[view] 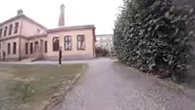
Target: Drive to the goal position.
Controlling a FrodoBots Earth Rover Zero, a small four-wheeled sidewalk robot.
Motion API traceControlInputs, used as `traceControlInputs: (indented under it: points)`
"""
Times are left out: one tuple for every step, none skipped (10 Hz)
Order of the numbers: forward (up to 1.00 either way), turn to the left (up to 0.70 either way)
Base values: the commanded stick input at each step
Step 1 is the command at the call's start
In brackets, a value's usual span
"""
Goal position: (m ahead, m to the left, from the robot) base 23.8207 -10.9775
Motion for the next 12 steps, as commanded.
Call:
traceControlInputs:
  points:
    - [0.85,0.01]
    - [0.85,0.01]
    - [0.85,0.01]
    - [0.85,0.01]
    - [0.85,0.01]
    - [0.85,0.01]
    - [0.85,0.01]
    - [0.85,0.01]
    - [0.85,0.01]
    - [0.85,0.01]
    - [0.85,0.01]
    - [0.85,0.01]
